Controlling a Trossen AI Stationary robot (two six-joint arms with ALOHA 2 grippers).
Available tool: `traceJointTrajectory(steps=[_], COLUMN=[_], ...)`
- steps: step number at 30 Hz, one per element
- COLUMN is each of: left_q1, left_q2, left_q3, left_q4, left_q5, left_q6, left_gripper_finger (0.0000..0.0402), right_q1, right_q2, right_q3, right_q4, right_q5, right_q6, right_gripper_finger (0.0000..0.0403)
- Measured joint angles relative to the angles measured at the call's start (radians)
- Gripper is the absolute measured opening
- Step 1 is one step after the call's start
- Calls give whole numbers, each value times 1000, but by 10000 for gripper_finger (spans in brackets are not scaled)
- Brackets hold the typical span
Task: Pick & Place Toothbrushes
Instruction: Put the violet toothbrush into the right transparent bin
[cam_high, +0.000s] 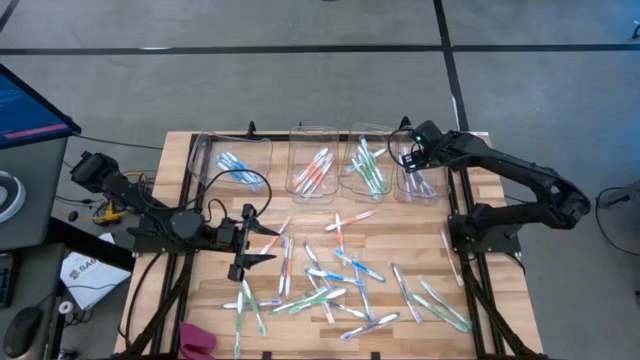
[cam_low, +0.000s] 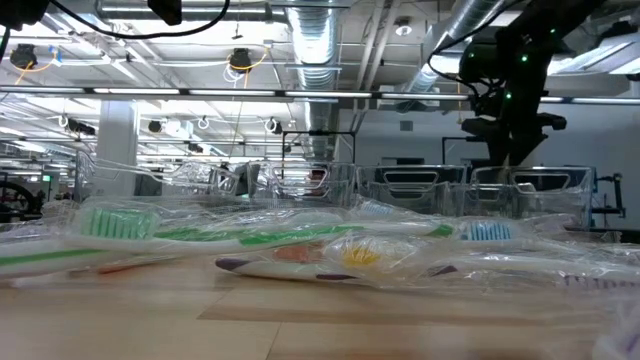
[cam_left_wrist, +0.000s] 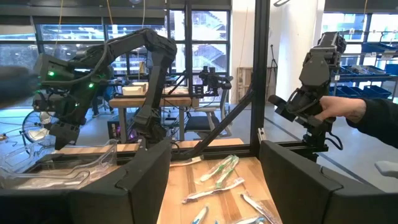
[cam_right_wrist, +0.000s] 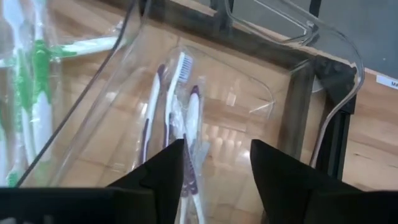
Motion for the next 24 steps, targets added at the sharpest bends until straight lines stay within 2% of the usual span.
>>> traceJointTrajectory(steps=[7,14,24], left_q1=[0,0,1], left_q2=[0,0,0], left_q3=[0,0,0], left_q4=[0,-1,-1], left_q5=[0,0,0], left_q6=[0,-25,-52], left_gripper_finger=[241,241,241], right_q1=[53,155,257], right_q2=[-101,-208,-222], right_q3=[1,1,1], right_q4=[1,9,8], right_q5=[-3,-5,-7], right_q6=[-13,-13,-13], right_gripper_finger=[181,173,174])
